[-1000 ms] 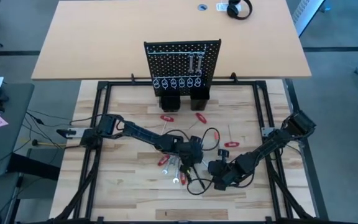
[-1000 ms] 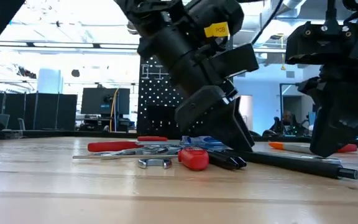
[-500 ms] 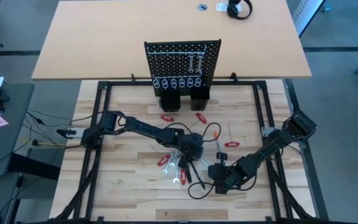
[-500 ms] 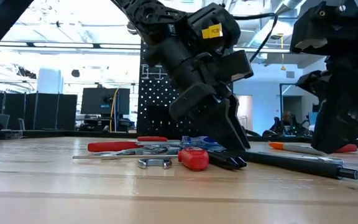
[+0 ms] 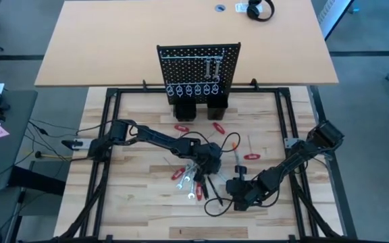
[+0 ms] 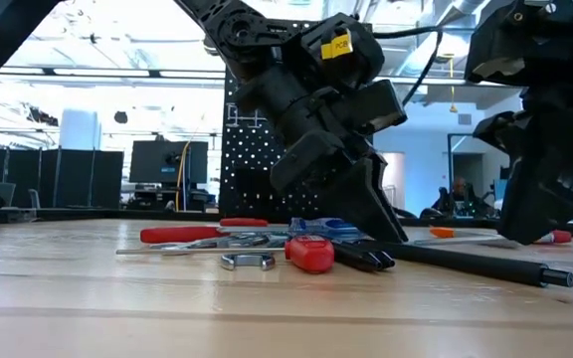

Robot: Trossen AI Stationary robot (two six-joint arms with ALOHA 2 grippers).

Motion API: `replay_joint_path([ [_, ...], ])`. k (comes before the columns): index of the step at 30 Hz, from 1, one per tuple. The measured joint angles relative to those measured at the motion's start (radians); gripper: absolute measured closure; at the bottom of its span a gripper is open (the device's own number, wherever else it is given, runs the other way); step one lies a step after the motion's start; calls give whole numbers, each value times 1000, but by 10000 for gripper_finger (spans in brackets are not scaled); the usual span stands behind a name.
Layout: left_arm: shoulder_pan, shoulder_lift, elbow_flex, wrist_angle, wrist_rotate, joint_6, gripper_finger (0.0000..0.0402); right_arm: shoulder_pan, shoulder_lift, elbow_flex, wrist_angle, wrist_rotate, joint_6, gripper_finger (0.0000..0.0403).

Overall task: Hang tools onto peg board
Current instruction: Hang the wrench on the peg board

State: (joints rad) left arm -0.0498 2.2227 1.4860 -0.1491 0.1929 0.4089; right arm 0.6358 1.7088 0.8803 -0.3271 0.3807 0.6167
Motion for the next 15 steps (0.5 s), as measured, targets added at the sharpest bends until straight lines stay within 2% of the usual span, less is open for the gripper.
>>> replay_joint_path([
  [4,-3,-12,0,-10,-25,4,399,35,-14,0,0,86,3,333],
  [10,-29,-67,-5,-83,-144,22,400,124,-75,1,-29,304,80,320],
  [15,-48,-93,-6,-123,-175,16,400,151,-128,-3,-95,370,141,272],
])
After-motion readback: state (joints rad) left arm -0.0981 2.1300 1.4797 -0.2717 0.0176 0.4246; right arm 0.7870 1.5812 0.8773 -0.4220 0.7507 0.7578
